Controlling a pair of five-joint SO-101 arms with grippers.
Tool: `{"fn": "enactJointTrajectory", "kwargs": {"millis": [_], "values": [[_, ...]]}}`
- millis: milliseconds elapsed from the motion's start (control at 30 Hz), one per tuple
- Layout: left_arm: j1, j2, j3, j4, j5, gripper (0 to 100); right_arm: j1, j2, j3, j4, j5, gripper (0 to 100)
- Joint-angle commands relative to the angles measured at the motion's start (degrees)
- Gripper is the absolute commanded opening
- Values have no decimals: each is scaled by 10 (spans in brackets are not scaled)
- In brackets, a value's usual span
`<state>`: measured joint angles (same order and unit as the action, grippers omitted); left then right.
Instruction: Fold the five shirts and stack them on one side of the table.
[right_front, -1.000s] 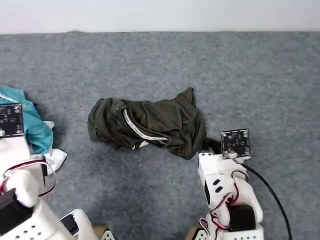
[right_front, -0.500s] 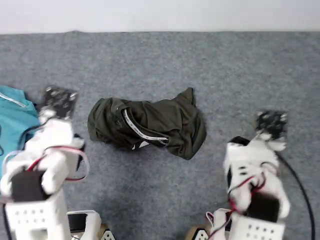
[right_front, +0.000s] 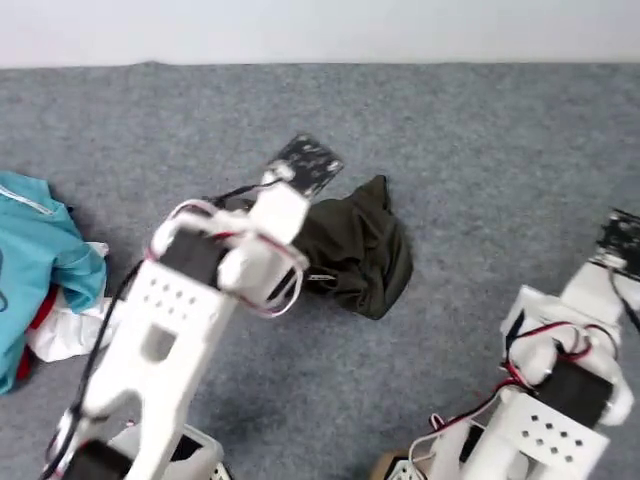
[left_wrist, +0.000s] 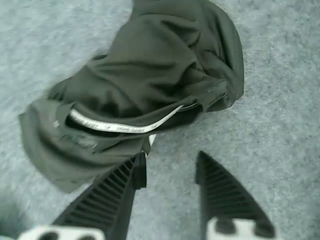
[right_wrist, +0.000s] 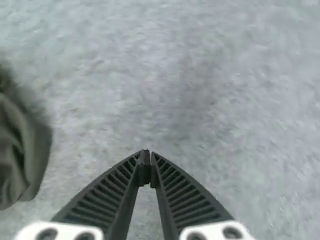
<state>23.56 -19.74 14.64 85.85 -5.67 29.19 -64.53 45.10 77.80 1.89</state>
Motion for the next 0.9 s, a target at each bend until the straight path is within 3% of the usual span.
{"fn": "enactJointTrajectory", "kwargs": {"millis": [0, 467, 733, 867], "values": [[17, 89, -67, -12, -6, 207, 44, 6, -34, 5, 6, 8], [60, 339, -212, -11, -105, 212, 117, 6, -34, 69, 6, 8], [59, 440, -257, -44, -102, 209, 117, 6, -34, 69, 6, 8], [59, 478, -266, -54, -105, 123, 116, 6, -34, 67, 6, 8]]}}
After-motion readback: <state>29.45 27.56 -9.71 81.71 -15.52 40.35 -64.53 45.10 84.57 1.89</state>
